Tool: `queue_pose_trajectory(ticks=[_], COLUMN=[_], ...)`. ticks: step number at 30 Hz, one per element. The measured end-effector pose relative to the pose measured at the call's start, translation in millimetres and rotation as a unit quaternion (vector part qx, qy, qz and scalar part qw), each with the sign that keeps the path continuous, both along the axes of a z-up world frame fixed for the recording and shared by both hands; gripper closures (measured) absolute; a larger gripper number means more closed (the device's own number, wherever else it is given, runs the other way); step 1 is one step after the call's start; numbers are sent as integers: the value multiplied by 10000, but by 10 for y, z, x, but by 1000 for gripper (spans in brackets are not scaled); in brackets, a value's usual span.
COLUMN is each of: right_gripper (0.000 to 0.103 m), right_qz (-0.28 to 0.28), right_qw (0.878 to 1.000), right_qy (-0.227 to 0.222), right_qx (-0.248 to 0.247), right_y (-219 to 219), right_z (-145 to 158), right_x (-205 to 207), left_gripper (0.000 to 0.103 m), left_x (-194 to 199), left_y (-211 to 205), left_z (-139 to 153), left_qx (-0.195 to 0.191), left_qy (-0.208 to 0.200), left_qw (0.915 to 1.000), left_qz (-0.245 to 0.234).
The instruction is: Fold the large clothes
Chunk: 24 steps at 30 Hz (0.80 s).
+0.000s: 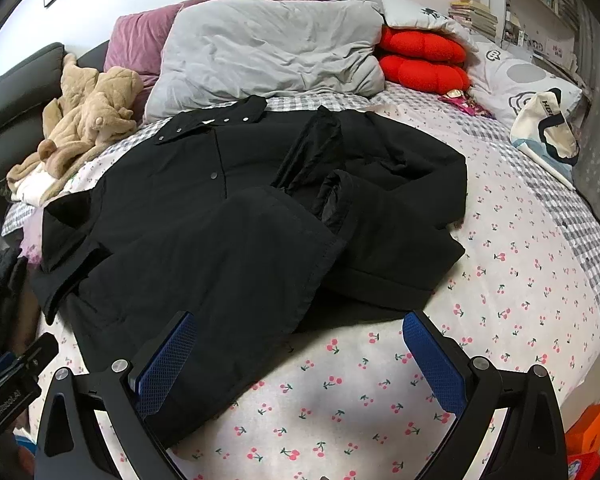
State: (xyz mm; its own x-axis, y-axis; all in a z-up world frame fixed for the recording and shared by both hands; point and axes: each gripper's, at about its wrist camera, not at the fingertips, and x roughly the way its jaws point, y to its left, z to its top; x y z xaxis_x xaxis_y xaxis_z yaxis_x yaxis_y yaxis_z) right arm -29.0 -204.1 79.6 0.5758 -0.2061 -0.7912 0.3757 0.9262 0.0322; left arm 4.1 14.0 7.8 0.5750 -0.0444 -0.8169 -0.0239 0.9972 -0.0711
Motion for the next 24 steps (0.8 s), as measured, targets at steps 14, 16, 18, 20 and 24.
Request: queue_pose_trajectory(ticks=[14,16,18,20,24], right_gripper=[0,0,0,0,0], right_qz=[-25,-8,24,56,259], right_qw=[9999,9998,9997,9994,9981], right_qy=[0,-18,-45,-55,-77], right_qx=[135,179,250,337,549], right_y=[-52,-64,-87,-112,-160], right_z=[10,18,25,28,7], right_x=[-5,-7,-9,-2,28], left_gripper=[0,0,0,0,0], left_x=[7,10,11,19,17], left_y=[-34,-28,-25,-22,-14], left_z=[-39,-45,-47,-47,-64], left_qx=[-87,-141,-142,-204,-375], left_qy=[41,51,36,13,-42], left_qw=[10000,9999,9999,9998,9992], left_qz=[-10,-11,-6,-29,-116])
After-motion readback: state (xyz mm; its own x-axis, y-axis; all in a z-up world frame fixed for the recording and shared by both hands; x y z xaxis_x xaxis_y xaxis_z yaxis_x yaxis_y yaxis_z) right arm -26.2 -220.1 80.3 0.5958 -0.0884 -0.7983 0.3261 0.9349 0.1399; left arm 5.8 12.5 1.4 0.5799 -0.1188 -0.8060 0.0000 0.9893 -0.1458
